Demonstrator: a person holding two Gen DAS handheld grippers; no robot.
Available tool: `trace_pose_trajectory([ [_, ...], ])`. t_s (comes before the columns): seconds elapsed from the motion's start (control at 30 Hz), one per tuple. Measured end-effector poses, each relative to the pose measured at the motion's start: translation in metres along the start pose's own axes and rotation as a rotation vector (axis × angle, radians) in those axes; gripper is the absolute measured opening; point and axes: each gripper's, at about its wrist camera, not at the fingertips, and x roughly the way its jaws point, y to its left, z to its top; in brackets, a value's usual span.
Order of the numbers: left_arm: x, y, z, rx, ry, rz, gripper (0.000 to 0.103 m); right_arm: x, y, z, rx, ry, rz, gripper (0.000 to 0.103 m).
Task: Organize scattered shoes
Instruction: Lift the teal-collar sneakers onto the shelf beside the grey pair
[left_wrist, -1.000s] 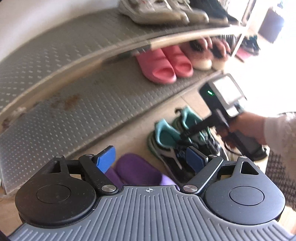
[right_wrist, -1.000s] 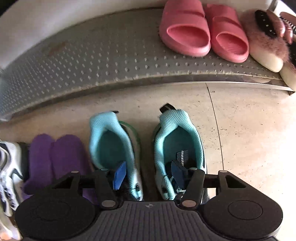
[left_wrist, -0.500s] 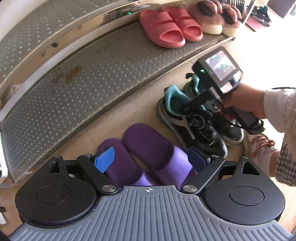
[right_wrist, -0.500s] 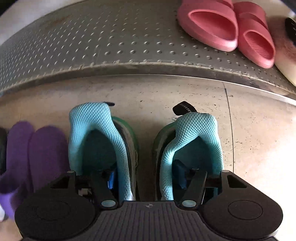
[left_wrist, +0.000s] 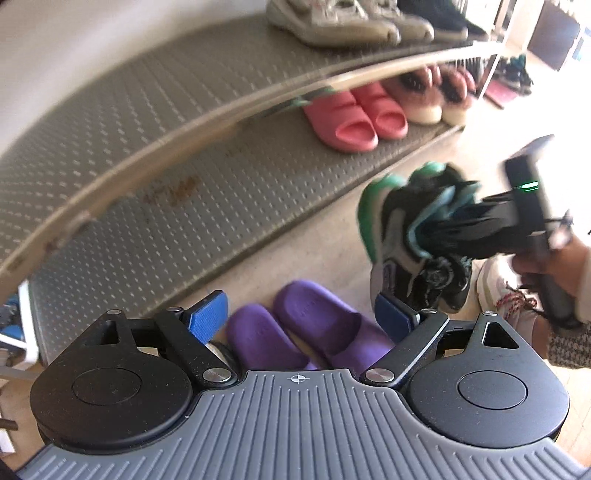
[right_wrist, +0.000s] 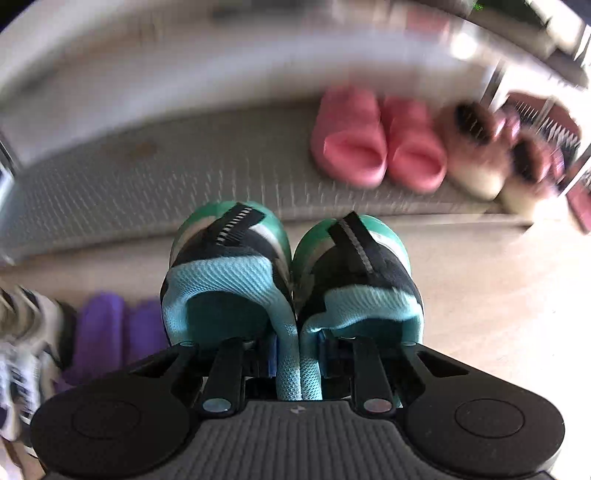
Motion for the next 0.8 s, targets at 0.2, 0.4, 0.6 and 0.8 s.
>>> trace_pose_trajectory([
  [0.2,-0.039,0.008,-0.007,0.013,-0.108,0.025,0.091,-0.105,0.022,0.030,-0.039,-0.186,0.047,0.020],
  [0.4,-0.065,0.036,-0.003,-0.059,-0.183,0.039,0.091,-0.144,0.062,0.074,-0.112,-0.273,0.100,0.020],
  [0.6,-0.072,0.066,0.015,-0.135,-0.234,0.084,0.091,-0.134,0.103,0.166,-0.121,-0.315,0.144,0.020],
  [0.8,-0.053,0.085,0.024,-0.172,-0.180,0.105,0.091,-0.067,0.130,0.231,-0.084,-0.389,0.142,0.040],
])
